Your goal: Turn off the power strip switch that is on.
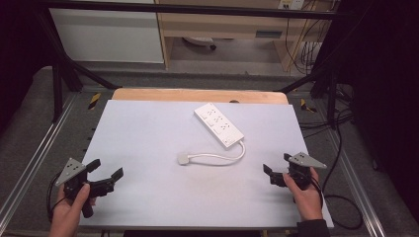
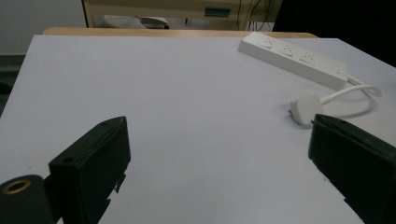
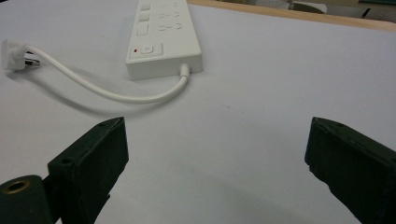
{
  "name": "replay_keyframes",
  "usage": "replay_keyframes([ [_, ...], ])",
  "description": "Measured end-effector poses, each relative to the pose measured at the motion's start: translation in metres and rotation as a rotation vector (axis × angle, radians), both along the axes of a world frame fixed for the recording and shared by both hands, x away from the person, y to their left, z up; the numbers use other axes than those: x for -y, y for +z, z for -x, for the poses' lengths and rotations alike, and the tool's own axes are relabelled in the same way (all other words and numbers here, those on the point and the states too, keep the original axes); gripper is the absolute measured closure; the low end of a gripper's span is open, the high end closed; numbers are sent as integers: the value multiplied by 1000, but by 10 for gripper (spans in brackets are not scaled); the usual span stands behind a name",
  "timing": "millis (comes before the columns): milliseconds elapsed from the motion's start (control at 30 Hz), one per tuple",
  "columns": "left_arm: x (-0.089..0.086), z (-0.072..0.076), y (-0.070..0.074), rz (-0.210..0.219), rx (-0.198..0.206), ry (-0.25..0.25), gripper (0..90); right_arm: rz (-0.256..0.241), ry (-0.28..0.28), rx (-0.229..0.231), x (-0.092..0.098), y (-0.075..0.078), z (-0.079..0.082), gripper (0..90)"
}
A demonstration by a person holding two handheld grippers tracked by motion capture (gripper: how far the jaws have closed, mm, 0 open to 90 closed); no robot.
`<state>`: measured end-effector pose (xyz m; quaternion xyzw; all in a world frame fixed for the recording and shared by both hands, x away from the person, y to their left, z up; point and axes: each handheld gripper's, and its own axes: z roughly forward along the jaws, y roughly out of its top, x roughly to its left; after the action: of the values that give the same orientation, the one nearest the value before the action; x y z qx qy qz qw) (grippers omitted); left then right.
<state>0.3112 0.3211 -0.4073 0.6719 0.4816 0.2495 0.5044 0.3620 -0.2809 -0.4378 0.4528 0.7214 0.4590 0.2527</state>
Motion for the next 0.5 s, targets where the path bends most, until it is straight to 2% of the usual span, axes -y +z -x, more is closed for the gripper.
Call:
replay_keyframes([
  [200,0,0,0,5,5,-3,56,2,10,-18,1,1,2,54],
  [500,2,0,0,-3,4,-10,55,6,2,-8,0,3,5,35],
])
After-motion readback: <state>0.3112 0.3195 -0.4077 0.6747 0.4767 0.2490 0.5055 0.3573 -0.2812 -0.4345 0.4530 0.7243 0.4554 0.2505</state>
